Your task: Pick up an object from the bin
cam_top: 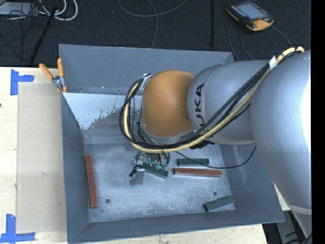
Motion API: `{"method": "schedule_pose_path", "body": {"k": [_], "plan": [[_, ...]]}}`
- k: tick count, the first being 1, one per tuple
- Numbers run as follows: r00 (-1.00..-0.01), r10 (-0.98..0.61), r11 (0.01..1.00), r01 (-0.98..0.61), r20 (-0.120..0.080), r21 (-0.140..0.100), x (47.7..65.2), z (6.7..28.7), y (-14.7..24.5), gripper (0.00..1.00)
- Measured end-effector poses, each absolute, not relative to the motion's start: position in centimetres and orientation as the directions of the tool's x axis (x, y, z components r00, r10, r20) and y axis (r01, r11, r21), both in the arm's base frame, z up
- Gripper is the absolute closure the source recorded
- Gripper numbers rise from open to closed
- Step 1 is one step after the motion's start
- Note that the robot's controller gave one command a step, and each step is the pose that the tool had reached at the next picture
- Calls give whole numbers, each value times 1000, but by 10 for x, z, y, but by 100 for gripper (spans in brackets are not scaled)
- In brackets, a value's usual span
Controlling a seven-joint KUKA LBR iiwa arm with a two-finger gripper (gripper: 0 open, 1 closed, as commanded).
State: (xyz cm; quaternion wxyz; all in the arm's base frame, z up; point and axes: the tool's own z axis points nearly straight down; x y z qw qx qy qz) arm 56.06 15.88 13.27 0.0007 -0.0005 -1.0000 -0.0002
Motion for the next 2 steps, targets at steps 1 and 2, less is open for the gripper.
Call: {"method": "schedule_pose_path", "body": {"k": [1, 2], "plan": [[-999, 53, 999, 53, -1, 2, 589, 130, 122, 0], [-997, 80, 997, 80, -4, 1, 604, 84, 104, 0]]}}
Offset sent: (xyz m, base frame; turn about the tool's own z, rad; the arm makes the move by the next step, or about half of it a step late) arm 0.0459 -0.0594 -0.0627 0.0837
